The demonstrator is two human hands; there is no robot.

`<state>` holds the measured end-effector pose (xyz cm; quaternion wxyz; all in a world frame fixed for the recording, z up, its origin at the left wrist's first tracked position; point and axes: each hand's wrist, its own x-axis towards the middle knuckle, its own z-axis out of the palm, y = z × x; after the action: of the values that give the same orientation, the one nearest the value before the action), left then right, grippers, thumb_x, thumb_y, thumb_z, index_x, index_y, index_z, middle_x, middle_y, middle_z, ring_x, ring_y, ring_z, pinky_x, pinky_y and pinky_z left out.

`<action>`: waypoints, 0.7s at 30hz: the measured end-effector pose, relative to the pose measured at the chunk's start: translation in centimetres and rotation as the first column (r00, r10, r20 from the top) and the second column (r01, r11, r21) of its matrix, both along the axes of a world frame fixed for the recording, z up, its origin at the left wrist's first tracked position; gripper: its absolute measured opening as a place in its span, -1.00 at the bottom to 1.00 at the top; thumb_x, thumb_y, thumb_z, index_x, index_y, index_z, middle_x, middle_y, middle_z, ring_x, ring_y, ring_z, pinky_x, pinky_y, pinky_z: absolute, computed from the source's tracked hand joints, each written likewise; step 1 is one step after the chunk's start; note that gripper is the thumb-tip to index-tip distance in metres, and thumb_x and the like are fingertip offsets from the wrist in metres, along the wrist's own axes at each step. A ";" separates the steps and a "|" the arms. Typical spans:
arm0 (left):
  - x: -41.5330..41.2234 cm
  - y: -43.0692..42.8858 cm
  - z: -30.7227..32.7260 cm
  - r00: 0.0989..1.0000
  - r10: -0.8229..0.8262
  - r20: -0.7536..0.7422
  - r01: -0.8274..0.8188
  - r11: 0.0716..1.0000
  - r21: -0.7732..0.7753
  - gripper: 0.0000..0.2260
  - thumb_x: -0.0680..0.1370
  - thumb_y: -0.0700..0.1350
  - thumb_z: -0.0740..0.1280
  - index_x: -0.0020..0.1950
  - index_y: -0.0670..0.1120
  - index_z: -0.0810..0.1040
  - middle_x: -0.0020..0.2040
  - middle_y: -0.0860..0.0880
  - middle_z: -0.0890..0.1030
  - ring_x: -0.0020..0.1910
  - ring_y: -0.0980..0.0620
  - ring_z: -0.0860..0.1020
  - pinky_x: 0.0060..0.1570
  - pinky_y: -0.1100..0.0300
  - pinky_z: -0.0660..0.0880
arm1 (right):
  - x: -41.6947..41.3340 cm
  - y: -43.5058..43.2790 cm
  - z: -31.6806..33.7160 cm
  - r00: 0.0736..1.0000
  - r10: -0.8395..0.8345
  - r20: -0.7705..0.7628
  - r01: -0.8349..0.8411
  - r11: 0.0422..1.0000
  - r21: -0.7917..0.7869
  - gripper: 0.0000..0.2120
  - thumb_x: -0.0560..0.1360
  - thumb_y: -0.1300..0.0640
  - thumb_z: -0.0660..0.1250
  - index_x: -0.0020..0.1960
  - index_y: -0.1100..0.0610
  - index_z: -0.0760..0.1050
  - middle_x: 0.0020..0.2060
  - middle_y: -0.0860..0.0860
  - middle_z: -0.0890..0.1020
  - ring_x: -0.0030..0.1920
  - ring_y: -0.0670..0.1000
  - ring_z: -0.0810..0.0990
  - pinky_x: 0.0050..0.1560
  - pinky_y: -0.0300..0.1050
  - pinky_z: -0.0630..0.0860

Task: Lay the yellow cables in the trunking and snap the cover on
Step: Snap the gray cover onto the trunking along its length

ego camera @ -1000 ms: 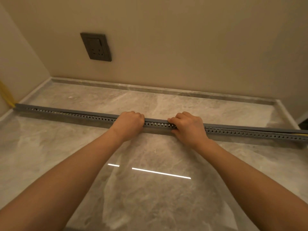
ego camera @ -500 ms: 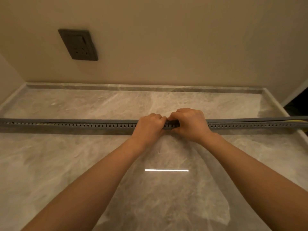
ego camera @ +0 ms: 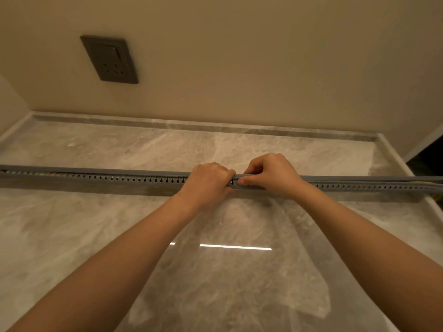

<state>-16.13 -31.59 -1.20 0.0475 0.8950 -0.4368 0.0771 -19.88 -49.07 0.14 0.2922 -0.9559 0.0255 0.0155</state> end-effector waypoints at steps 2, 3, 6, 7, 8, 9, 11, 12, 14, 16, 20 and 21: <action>0.0 -0.1 0.0 1.000 -0.001 -0.001 0.001 1.000 -0.002 -0.78 0.56 0.02 0.18 0.03 -0.10 0.49 -0.04 -0.04 0.60 -0.05 -0.06 0.52 -0.25 0.14 0.26 | 0.4 -0.2 0.3 0.999 -0.005 -0.042 0.006 1.000 0.008 -0.80 0.25 -0.14 0.51 -0.30 -0.02 0.65 -0.40 -0.11 0.64 -0.32 -0.10 0.58 -0.35 -0.07 0.49; 0.0 -0.1 0.0 1.000 0.000 0.003 0.000 1.000 -0.004 -0.78 0.56 0.01 0.18 0.03 -0.10 0.49 -0.04 -0.04 0.60 -0.06 -0.06 0.52 -0.25 0.14 0.26 | 0.7 -0.2 0.5 0.998 -0.004 -0.058 0.003 1.000 -0.013 -0.78 0.23 -0.16 0.52 -0.31 -0.02 0.65 -0.42 -0.11 0.64 -0.33 -0.11 0.57 -0.39 -0.11 0.44; 0.0 -0.2 -0.1 1.000 -0.005 0.025 0.004 1.000 0.017 -0.77 0.56 0.02 0.17 0.05 -0.11 0.49 -0.03 -0.05 0.61 -0.05 -0.07 0.53 -0.22 0.13 0.28 | 1.6 -0.5 0.7 0.996 0.003 -0.087 -0.009 0.998 -0.063 -0.75 0.19 -0.20 0.52 -0.32 -0.03 0.65 -0.42 -0.10 0.64 -0.33 -0.10 0.56 -0.41 -0.18 0.35; -0.1 -0.3 -0.1 1.000 -0.005 0.026 0.005 1.000 0.029 -0.76 0.56 0.02 0.17 0.06 -0.11 0.49 -0.03 -0.04 0.61 -0.05 -0.07 0.53 -0.22 0.13 0.29 | 1.6 -0.6 0.7 0.996 0.007 -0.087 -0.012 0.998 -0.060 -0.74 0.19 -0.21 0.52 -0.32 -0.03 0.65 -0.41 -0.10 0.64 -0.32 -0.10 0.57 -0.41 -0.17 0.35; -0.1 -0.3 -0.1 1.000 -0.003 0.026 0.002 0.999 0.038 -0.76 0.56 0.02 0.17 0.06 -0.10 0.49 -0.03 -0.04 0.61 -0.05 -0.07 0.54 -0.21 0.13 0.29 | 1.6 -0.7 0.5 0.997 0.014 -0.077 -0.018 0.999 -0.050 -0.74 0.20 -0.21 0.51 -0.32 -0.04 0.65 -0.41 -0.10 0.64 -0.32 -0.11 0.57 -0.41 -0.18 0.36; 0.0 -0.3 0.0 1.000 0.000 0.028 -0.001 0.999 0.042 -0.76 0.56 0.02 0.17 0.06 -0.11 0.49 -0.04 -0.05 0.61 -0.05 -0.07 0.54 -0.22 0.13 0.28 | 1.3 -0.8 0.4 0.998 0.027 -0.054 -0.029 0.999 -0.036 -0.75 0.21 -0.21 0.50 -0.31 -0.04 0.65 -0.41 -0.12 0.64 -0.32 -0.12 0.57 -0.41 -0.18 0.38; 0.1 -0.4 0.2 0.999 0.006 0.033 -0.008 0.999 0.049 -0.78 0.56 0.00 0.17 0.04 -0.11 0.48 -0.06 -0.06 0.61 -0.08 -0.08 0.53 -0.24 0.13 0.25 | 0.5 -1.2 0.0 0.998 0.066 0.014 -0.066 0.998 0.000 -0.79 0.29 -0.17 0.47 -0.24 -0.05 0.65 -0.37 -0.16 0.64 -0.30 -0.15 0.57 -0.34 -0.15 0.47; 0.1 -0.4 0.3 0.999 0.007 0.034 -0.009 0.998 0.055 -0.78 0.55 -0.01 0.17 0.03 -0.12 0.48 -0.07 -0.07 0.61 -0.09 -0.09 0.53 -0.24 0.13 0.24 | 0.0 -1.4 -0.2 0.995 0.089 0.044 -0.089 0.996 -0.001 -0.82 0.32 -0.14 0.46 -0.18 -0.05 0.65 -0.33 -0.17 0.64 -0.28 -0.16 0.57 -0.29 -0.14 0.50; 0.1 -0.5 0.4 0.999 0.010 0.033 -0.012 0.997 0.081 -0.78 0.55 -0.02 0.17 0.03 -0.12 0.49 -0.09 -0.09 0.61 -0.10 -0.11 0.53 -0.24 0.12 0.25 | -0.9 -2.0 -0.4 0.985 0.145 0.097 -0.137 0.987 -0.083 -0.80 0.35 -0.10 0.44 -0.07 -0.06 0.63 -0.26 -0.15 0.62 -0.24 -0.13 0.54 -0.24 -0.15 0.50; 0.1 -0.6 0.4 0.999 0.015 0.030 -0.018 0.995 0.101 -0.79 0.54 -0.03 0.19 0.03 -0.13 0.50 -0.11 -0.11 0.62 -0.11 -0.12 0.54 -0.24 0.12 0.25 | -1.8 -2.8 -0.6 0.971 0.190 0.149 -0.158 0.967 -0.199 -0.71 0.35 -0.08 0.45 0.03 -0.02 0.61 -0.19 -0.08 0.63 -0.20 -0.10 0.50 -0.21 -0.14 0.46; 0.4 -0.5 0.6 1.000 0.020 0.012 -0.021 0.994 0.107 -0.78 0.53 -0.02 0.23 0.04 -0.14 0.52 -0.14 -0.13 0.62 -0.13 -0.14 0.54 -0.24 0.13 0.27 | -3.3 -4.5 -0.5 0.943 0.233 0.238 -0.133 0.919 -0.372 -0.64 0.33 -0.03 0.48 0.08 0.06 0.59 -0.11 -0.01 0.63 -0.06 0.02 0.54 -0.22 -0.13 0.41; 0.3 -0.5 0.6 1.000 0.018 0.008 -0.019 0.994 0.106 -0.78 0.53 -0.02 0.24 0.04 -0.14 0.52 -0.15 -0.13 0.62 -0.14 -0.15 0.54 -0.24 0.13 0.28 | -3.6 -5.0 -0.4 0.936 0.241 0.258 -0.123 0.907 -0.402 -0.65 0.33 -0.01 0.49 0.08 0.07 0.59 -0.10 0.00 0.64 -0.05 0.04 0.55 -0.24 -0.14 0.40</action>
<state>-15.79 -32.05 -0.59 -0.0022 0.9001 -0.4320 0.0576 -23.53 -54.11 -0.25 0.0995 -0.9833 -0.1075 -0.1082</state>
